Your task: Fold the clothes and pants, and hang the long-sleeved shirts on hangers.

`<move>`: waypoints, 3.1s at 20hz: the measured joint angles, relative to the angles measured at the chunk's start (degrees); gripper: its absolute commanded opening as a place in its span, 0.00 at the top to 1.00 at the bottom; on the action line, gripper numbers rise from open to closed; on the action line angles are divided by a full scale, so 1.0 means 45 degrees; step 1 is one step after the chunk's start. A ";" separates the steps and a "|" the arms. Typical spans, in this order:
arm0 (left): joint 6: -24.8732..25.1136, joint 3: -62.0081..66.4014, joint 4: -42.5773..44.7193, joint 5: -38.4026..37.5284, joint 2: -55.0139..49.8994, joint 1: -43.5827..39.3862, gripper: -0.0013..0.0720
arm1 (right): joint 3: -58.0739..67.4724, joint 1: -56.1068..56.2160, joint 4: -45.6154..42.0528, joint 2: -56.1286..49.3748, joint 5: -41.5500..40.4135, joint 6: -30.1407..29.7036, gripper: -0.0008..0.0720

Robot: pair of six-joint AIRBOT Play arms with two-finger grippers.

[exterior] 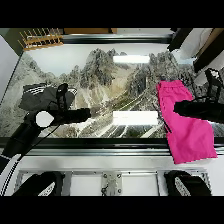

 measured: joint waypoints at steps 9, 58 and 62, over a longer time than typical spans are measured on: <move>-0.0005 0.0000 0.0000 0.0000 0.0000 0.0000 0.97 | 0.0000 0.0000 0.0000 0.0000 -0.0005 0.0000 0.96; -0.0131 0.4580 0.3390 0.0165 -0.3031 -0.1481 0.17 | 0.0000 0.0000 0.0335 -0.0053 -0.0005 0.0000 0.96; -0.0243 0.2069 0.3288 -0.0656 -0.2424 0.1486 0.17 | 0.0000 0.0000 0.0345 -0.0053 -0.0005 0.0000 0.96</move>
